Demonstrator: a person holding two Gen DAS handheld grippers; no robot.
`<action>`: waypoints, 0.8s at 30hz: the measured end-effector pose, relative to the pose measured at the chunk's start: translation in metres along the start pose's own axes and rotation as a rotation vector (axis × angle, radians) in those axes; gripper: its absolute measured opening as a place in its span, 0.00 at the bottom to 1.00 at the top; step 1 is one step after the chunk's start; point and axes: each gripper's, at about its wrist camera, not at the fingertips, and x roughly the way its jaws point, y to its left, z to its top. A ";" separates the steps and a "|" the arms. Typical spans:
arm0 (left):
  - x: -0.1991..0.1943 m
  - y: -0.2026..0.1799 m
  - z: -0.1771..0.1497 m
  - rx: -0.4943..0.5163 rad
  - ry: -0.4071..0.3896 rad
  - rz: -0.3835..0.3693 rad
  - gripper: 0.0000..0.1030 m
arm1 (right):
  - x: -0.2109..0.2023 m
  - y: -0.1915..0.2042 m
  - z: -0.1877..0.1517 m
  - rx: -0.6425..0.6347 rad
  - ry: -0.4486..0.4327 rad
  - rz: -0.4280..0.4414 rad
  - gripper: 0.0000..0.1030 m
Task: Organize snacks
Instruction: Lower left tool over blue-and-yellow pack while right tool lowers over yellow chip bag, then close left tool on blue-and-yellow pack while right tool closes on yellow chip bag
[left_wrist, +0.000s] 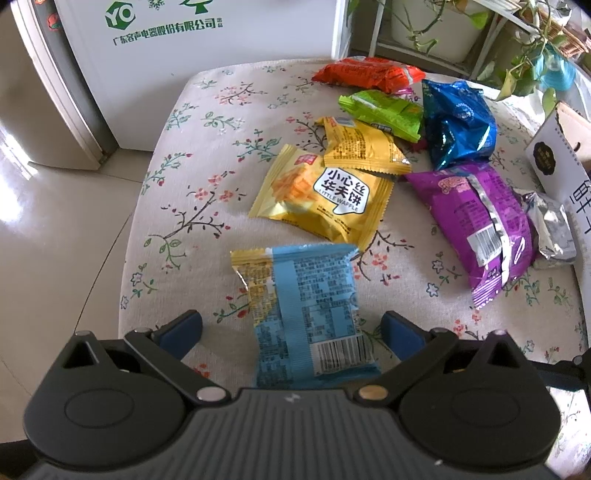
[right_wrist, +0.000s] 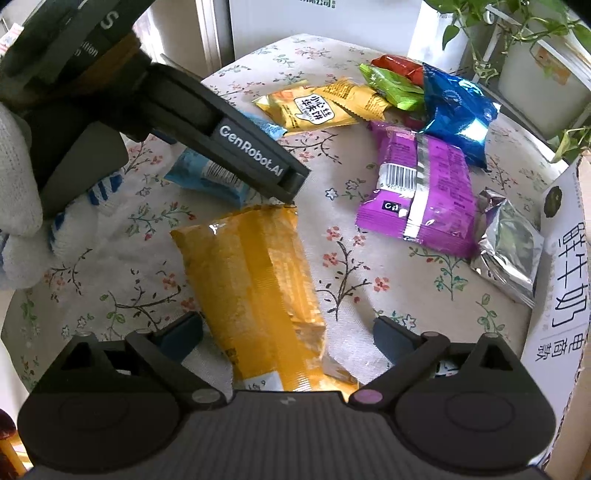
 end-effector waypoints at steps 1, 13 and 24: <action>0.000 0.002 0.000 -0.001 -0.001 -0.002 0.97 | -0.001 -0.001 0.000 0.001 -0.004 -0.001 0.94; -0.015 0.017 -0.001 -0.021 -0.078 -0.035 0.48 | -0.013 -0.014 0.000 0.059 -0.056 0.019 0.57; -0.027 0.030 -0.027 -0.131 -0.113 -0.064 0.48 | -0.028 -0.033 0.001 0.193 -0.097 0.046 0.55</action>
